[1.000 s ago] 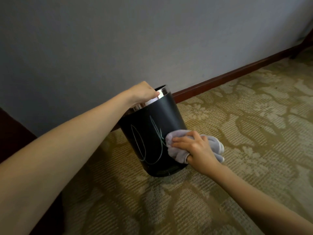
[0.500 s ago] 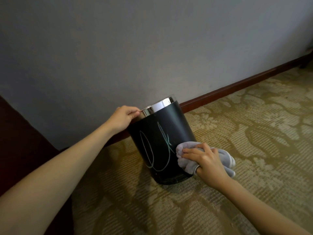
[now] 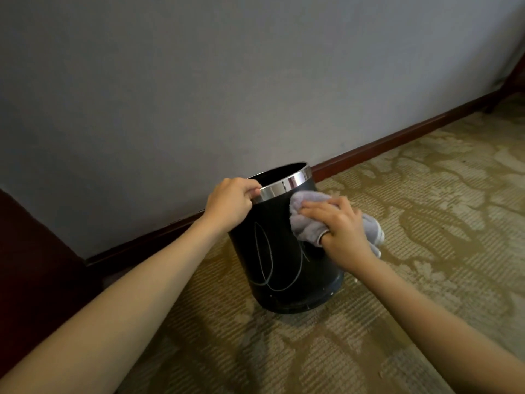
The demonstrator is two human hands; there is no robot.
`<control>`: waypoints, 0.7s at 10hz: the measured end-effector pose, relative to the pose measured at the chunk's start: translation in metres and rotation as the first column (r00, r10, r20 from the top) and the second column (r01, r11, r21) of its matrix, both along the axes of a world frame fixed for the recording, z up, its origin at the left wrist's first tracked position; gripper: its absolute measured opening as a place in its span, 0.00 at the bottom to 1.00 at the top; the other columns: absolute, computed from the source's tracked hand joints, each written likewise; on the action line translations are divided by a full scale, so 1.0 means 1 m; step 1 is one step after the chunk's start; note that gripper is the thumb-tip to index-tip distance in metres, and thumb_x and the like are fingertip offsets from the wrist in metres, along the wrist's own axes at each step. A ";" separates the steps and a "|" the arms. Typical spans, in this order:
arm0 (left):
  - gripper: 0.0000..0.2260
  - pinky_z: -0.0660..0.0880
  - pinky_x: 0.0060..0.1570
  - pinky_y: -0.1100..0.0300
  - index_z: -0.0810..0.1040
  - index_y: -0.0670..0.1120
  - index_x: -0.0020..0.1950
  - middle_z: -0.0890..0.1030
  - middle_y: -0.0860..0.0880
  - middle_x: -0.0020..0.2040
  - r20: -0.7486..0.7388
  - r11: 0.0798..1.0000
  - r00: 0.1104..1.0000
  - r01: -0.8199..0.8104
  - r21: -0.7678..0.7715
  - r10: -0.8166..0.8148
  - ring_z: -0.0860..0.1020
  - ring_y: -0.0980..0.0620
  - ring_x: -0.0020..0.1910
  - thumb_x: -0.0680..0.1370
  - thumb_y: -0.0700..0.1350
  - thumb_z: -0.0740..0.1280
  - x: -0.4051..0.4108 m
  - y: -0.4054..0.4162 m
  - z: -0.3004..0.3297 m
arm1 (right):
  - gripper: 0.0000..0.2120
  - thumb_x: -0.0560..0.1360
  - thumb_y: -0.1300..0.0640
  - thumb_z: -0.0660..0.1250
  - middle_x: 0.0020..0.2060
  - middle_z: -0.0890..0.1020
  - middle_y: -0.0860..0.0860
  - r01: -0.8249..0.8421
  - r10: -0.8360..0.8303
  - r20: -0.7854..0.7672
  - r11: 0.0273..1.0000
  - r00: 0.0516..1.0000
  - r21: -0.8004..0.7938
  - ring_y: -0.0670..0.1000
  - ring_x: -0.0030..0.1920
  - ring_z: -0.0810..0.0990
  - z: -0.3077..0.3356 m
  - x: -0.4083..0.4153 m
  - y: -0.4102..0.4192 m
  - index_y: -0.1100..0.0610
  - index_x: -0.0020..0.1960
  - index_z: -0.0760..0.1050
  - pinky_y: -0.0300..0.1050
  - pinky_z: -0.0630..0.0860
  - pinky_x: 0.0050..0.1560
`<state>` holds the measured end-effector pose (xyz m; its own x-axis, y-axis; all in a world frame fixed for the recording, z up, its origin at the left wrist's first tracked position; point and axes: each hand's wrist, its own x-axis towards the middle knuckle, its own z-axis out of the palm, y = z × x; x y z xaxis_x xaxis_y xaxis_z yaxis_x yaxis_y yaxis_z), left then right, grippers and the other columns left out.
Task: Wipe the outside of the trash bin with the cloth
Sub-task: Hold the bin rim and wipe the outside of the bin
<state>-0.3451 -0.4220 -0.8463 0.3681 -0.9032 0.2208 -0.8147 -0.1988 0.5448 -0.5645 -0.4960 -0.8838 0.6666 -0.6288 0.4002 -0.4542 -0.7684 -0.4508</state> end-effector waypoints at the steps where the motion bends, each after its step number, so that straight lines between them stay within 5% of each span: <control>1: 0.11 0.76 0.50 0.48 0.81 0.52 0.43 0.82 0.47 0.41 -0.030 0.999 0.999 -0.013 0.032 0.014 0.78 0.43 0.47 0.78 0.41 0.61 0.005 -0.005 0.005 | 0.24 0.67 0.68 0.65 0.59 0.79 0.47 -0.020 0.029 -0.124 0.997 0.992 0.071 0.55 0.62 0.71 -0.038 -0.028 0.020 0.49 0.58 0.79 0.60 0.64 0.61; 2: 0.12 0.76 0.49 0.50 0.77 0.51 0.36 0.81 0.46 0.38 -0.011 0.998 0.999 -0.042 0.047 0.043 0.78 0.42 0.46 0.76 0.38 0.61 0.011 -0.008 0.009 | 0.24 0.66 0.63 0.59 0.60 0.78 0.46 -0.076 0.105 -0.316 0.992 0.943 0.102 0.53 0.64 0.71 -0.066 -0.051 0.035 0.48 0.59 0.79 0.59 0.63 0.64; 3: 0.14 0.74 0.47 0.53 0.75 0.53 0.34 0.78 0.49 0.35 -0.011 0.997 0.999 -0.049 0.057 0.050 0.77 0.43 0.45 0.76 0.38 0.62 0.012 -0.010 0.011 | 0.24 0.65 0.62 0.58 0.57 0.80 0.47 -0.091 0.115 -0.318 0.992 0.941 0.089 0.55 0.61 0.74 -0.059 -0.053 0.033 0.50 0.56 0.81 0.61 0.65 0.61; 5: 0.14 0.74 0.47 0.52 0.72 0.53 0.33 0.77 0.48 0.35 0.050 0.996 0.999 -0.013 0.093 0.009 0.77 0.41 0.46 0.77 0.42 0.63 0.006 -0.015 0.011 | 0.20 0.66 0.66 0.62 0.54 0.81 0.51 -0.085 0.077 -0.120 0.995 0.990 -0.059 0.58 0.57 0.76 0.015 0.010 -0.003 0.53 0.54 0.82 0.64 0.67 0.56; 6: 0.11 0.73 0.46 0.54 0.75 0.49 0.35 0.78 0.45 0.37 0.066 0.993 0.997 -0.040 0.114 0.033 0.77 0.39 0.48 0.77 0.41 0.63 0.009 -0.017 0.012 | 0.29 0.78 0.51 0.41 0.54 0.81 0.51 -0.120 0.113 -0.096 0.990 0.989 -0.078 0.58 0.58 0.75 0.023 0.022 -0.007 0.53 0.53 0.82 0.60 0.65 0.56; 7: 0.08 0.72 0.47 0.53 0.78 0.43 0.40 0.81 0.42 0.40 0.031 0.992 0.998 -0.063 0.111 0.060 0.77 0.39 0.48 0.77 0.40 0.62 0.019 -0.018 0.011 | 0.45 0.69 0.39 0.28 0.55 0.81 0.50 -0.207 0.179 -0.218 0.972 0.959 -0.112 0.58 0.58 0.76 -0.004 0.006 0.009 0.53 0.53 0.82 0.53 0.58 0.58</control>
<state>-0.3256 -0.4397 -0.8357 0.4187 -0.8988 0.1300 -0.8134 -0.3074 0.4939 -0.5580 -0.4867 -0.8874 0.8464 -0.4304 0.3136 -0.3629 -0.8972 -0.2518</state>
